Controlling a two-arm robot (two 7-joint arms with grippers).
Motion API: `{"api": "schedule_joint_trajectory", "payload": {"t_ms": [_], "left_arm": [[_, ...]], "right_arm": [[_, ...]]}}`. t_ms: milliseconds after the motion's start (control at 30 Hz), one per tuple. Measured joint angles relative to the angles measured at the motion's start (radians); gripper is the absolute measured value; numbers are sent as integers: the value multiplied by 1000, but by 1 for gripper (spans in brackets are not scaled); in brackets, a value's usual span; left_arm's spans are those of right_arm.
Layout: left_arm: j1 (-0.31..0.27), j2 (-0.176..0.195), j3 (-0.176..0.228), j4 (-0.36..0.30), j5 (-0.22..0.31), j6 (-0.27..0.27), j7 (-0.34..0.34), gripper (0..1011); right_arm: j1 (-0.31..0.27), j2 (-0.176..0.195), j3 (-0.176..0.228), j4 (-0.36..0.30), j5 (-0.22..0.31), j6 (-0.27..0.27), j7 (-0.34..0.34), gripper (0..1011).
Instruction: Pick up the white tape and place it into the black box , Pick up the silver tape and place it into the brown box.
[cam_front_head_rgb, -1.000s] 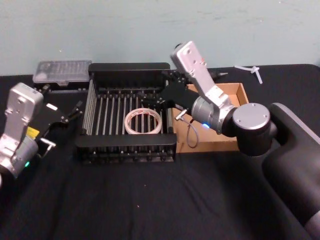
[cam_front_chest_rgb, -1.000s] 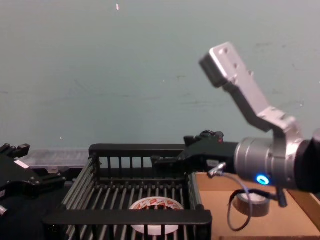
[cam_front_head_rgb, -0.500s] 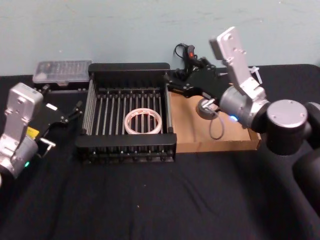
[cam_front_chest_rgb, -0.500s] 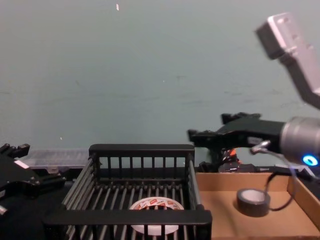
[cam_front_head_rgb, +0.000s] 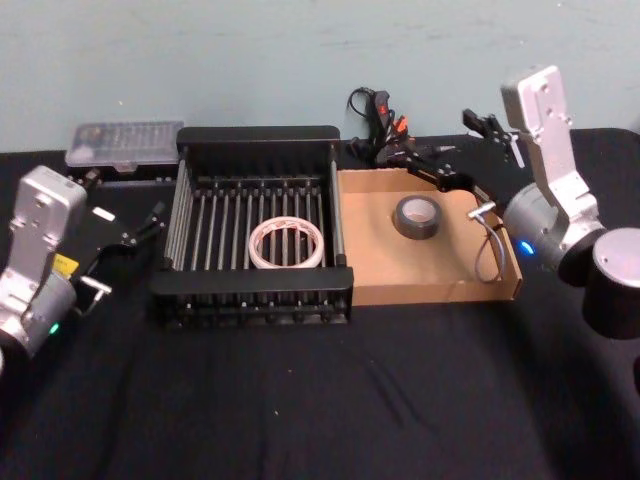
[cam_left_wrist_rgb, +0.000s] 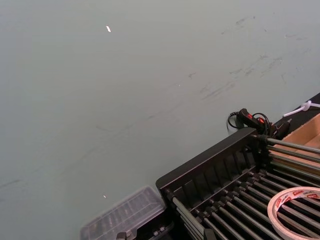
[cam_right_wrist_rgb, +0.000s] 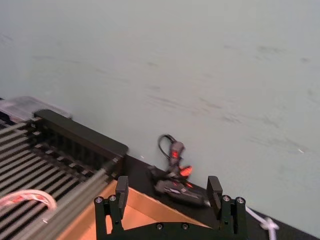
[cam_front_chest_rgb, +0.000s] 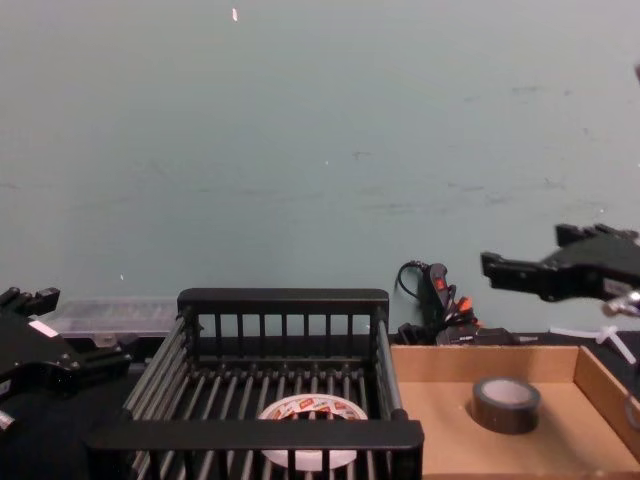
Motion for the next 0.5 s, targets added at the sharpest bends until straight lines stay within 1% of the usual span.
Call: {"api": "schedule_joint_trajectory", "payload": {"t_ms": [233, 500], "left_arm": [[0, 0, 0, 0, 0, 0, 0, 1001], [0, 0, 0, 0, 0, 0, 0, 1001]], "right_arm": [[-40, -8, 32, 26, -31, -34, -42, 1002], [-71, -16, 50, 55, -62, -57, -57, 1002]]}}
